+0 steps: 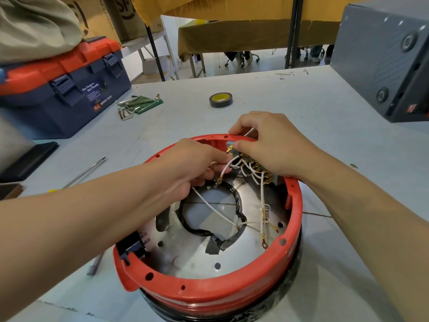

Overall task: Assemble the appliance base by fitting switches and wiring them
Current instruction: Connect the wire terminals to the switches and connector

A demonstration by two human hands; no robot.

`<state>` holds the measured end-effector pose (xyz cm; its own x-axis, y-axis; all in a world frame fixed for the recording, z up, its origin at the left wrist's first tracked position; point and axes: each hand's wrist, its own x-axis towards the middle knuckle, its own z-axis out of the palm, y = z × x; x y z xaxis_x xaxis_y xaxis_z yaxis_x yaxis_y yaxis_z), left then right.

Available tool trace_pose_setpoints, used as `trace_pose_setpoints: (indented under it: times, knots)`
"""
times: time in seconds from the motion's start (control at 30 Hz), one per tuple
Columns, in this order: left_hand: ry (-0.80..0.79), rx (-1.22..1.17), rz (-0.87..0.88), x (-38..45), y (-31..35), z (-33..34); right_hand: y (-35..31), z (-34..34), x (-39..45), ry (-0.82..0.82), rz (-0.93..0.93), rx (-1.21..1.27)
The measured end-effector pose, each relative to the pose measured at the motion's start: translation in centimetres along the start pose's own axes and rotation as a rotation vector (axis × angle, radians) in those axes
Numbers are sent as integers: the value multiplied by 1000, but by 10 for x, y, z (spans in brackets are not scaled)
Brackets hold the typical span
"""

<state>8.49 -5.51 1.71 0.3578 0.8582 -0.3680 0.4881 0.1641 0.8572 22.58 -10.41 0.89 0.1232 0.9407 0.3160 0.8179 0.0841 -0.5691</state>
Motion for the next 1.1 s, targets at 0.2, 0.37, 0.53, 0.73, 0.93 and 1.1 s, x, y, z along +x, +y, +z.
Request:
trace_pose_setpoints:
  times: [0.2, 0.37, 0.53, 0.73, 0.93, 1.1]
  knots:
    - [-24, -29, 0, -1, -1, 0, -1, 1, -1, 13, -3, -3]
    - [-12, 4, 16, -3, 1, 3, -2, 1, -1, 14, -5, -13]
    - [-9, 43, 29, -4, 2, 2, -2, 0, -1, 17, -8, -20]
    - [-42, 68, 41, -5, 4, 1, -1, 2, -1, 13, -5, -28]
    - [-97, 106, 20, -1, 10, -3, -2, 1, -1, 11, -8, -39]
    - [-117, 90, 50, -2, 8, -4, -3, 1, -2, 12, -6, -40]
